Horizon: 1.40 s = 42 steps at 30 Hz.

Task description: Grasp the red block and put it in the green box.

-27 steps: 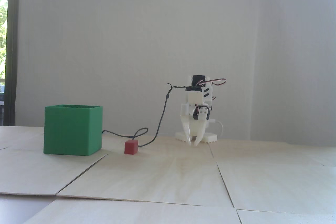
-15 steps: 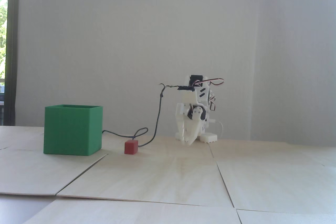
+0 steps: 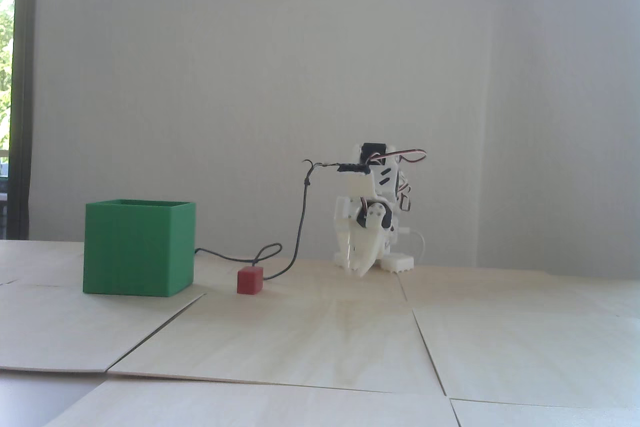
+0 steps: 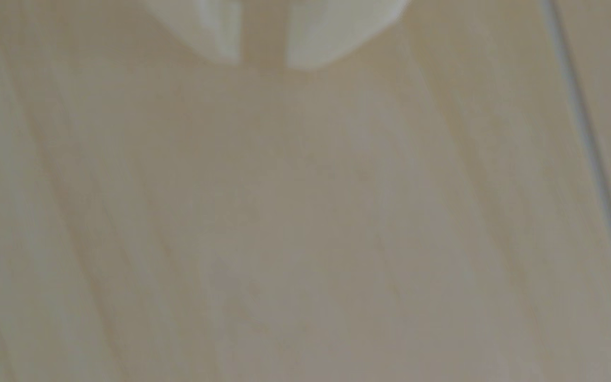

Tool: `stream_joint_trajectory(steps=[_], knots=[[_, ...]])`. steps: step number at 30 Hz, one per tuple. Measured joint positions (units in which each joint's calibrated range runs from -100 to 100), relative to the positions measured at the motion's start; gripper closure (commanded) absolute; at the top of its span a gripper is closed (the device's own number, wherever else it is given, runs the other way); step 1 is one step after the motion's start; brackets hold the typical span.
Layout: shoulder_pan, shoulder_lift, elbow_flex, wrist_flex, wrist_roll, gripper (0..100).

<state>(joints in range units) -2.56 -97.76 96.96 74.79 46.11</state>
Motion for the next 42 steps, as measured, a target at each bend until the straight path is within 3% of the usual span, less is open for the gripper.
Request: stream_joint_trajectory(steps=[36, 42], knots=[[0.46, 0.0, 0.0, 0.0, 0.0, 98], [6.11, 0.0, -0.81, 0.17, 0.0, 97]])
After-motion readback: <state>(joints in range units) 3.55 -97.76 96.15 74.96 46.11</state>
